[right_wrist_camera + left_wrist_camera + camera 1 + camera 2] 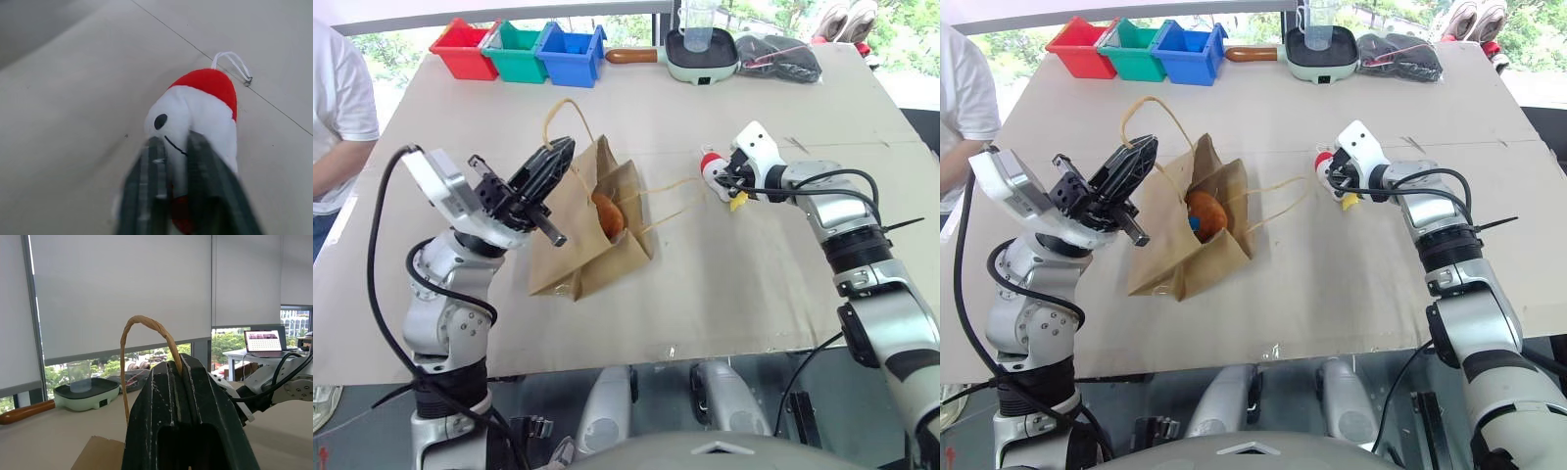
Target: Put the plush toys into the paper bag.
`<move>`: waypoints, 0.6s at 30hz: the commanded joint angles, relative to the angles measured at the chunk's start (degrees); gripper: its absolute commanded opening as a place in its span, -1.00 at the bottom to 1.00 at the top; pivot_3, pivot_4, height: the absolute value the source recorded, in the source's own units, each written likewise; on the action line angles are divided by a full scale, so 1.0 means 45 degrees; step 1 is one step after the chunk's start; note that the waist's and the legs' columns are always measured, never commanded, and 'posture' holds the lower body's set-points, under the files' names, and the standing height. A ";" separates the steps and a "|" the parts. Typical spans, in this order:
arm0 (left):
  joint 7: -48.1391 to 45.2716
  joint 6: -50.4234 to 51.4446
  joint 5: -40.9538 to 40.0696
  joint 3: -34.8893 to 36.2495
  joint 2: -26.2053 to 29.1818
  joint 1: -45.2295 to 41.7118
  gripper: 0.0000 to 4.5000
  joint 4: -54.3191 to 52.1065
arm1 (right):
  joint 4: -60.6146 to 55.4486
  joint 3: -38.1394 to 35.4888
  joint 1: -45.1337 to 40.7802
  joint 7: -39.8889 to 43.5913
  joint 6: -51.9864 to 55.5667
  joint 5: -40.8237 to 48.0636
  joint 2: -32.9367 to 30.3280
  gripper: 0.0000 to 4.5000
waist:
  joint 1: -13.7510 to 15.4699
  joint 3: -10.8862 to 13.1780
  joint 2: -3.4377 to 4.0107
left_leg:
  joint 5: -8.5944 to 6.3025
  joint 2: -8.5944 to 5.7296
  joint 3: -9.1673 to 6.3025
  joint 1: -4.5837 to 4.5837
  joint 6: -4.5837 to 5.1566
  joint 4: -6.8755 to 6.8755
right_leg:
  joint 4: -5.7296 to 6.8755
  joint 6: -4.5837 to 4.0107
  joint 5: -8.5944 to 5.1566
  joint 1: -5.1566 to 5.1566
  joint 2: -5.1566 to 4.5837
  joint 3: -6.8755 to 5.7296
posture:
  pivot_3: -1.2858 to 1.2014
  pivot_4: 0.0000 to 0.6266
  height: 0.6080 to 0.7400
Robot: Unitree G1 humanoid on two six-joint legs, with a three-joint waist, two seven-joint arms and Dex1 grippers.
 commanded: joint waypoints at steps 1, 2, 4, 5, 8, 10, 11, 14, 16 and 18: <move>-0.0003 -0.0005 -0.0398 -0.0097 0.0047 -0.0186 -1.00 -0.0418 | -0.1044 -0.0655 0.0341 0.0547 -0.0273 0.0450 -0.0371 -0.97 | 0.0027 0.0000 0.0000 | 0.0000 0.0000 0.0002 0.0000 0.0000 0.0001 | 0.0001 0.0000 0.0000 0.0000 -0.0001 0.0001 | 0.03 -0.52 1.00; -0.0016 0.0031 -0.0458 -0.0115 0.0084 -0.0325 -1.00 -0.0313 | -0.1443 -0.0842 0.0475 0.0624 -0.0219 0.0585 -0.0472 -0.97 | 0.0059 0.0001 0.0000 | 0.0000 -0.0001 0.0001 -0.0001 0.0000 0.0002 | 0.0000 0.0000 0.0000 0.0001 -0.0001 0.0000 | 0.03 -0.52 1.00; -0.0079 0.0101 -0.0556 -0.0162 0.0156 -0.0595 -1.00 -0.0101 | -0.2471 -0.1090 0.0831 0.0829 -0.0085 0.0769 -0.0804 -0.97 | 0.0090 0.0002 0.0000 | 0.0000 -0.0001 -0.0001 -0.0006 0.0000 0.0004 | -0.0002 0.0001 0.0000 0.0001 -0.0002 -0.0002 | 0.03 -0.52 1.00; -0.0107 0.0121 -0.0591 -0.0161 0.0186 -0.0650 -1.00 -0.0046 | -0.2828 -0.1147 0.0944 0.0861 0.0124 0.0832 -0.0899 -0.97 | 0.0074 0.0002 0.0002 | 0.0000 -0.0002 -0.0002 -0.0009 0.0000 0.0005 | -0.0002 0.0001 0.0000 0.0001 -0.0002 -0.0002 | 0.03 -0.52 1.00; -0.0279 0.0234 -0.0729 -0.0226 0.0263 -0.0911 -1.00 0.0197 | -0.4871 -0.1682 0.1501 0.1181 0.0633 0.1539 -0.1399 -0.97 | 0.0059 0.0005 0.0007 | 0.0000 -0.0002 -0.0003 -0.0008 0.0000 0.0004 | 0.0000 0.0001 0.0000 0.0000 0.0000 0.0000 | 0.03 -0.52 1.00; -0.0433 0.0301 -0.0778 -0.0305 0.0297 -0.1099 -1.00 0.0407 | -0.6780 -0.2402 0.1801 0.1700 0.0814 0.2646 -0.1677 -0.97 | 0.0063 0.0009 0.0010 | 0.0000 0.0000 -0.0008 -0.0008 0.0000 0.0001 | -0.0001 0.0001 -0.0001 -0.0001 0.0001 -0.0004 | 0.03 -0.52 1.00; -0.0493 0.0335 -0.0818 -0.0320 0.0309 -0.1166 -1.00 0.0491 | -0.7563 -0.2670 0.1805 0.1883 0.1066 0.3191 -0.1715 -0.97 | 0.0063 0.0009 0.0011 | 0.0000 0.0001 -0.0009 -0.0011 0.0000 0.0000 | -0.0003 0.0002 -0.0001 -0.0002 0.0002 -0.0004 | 0.03 -0.52 1.00; -0.0638 0.0378 -0.0856 -0.0374 0.0327 -0.1288 -1.00 0.0655 | -0.8760 -0.2949 0.1568 0.1737 0.1907 0.4012 -0.1638 -0.97 | -0.0005 0.0010 0.0010 | -0.0001 0.0005 -0.0010 -0.0007 0.0001 0.0000 | -0.0002 0.0002 -0.0001 -0.0001 0.0006 -0.0003 | 0.03 -0.52 1.00; -0.0718 0.0394 -0.0856 -0.0453 0.0292 -0.1438 -1.00 0.0788 | -0.9270 -0.2374 0.1212 0.1463 0.1768 0.3863 -0.1265 -0.97 | -0.0007 0.0010 0.0010 | 0.0000 0.0007 -0.0007 -0.0003 0.0001 0.0001 | -0.0001 0.0002 -0.0001 0.0000 0.0008 -0.0003 | 0.03 -0.52 1.00; -0.0757 0.0385 -0.0819 -0.0570 0.0225 -0.1673 -1.00 0.0950 | -0.9157 -0.0958 0.0866 0.1716 0.0941 0.2991 -0.0953 -0.97 | -0.0012 0.0010 0.0010 | -0.0001 0.0007 -0.0006 0.0000 0.0001 0.0001 | 0.0003 0.0002 -0.0001 -0.0001 0.0009 -0.0002 | 0.03 -0.52 1.00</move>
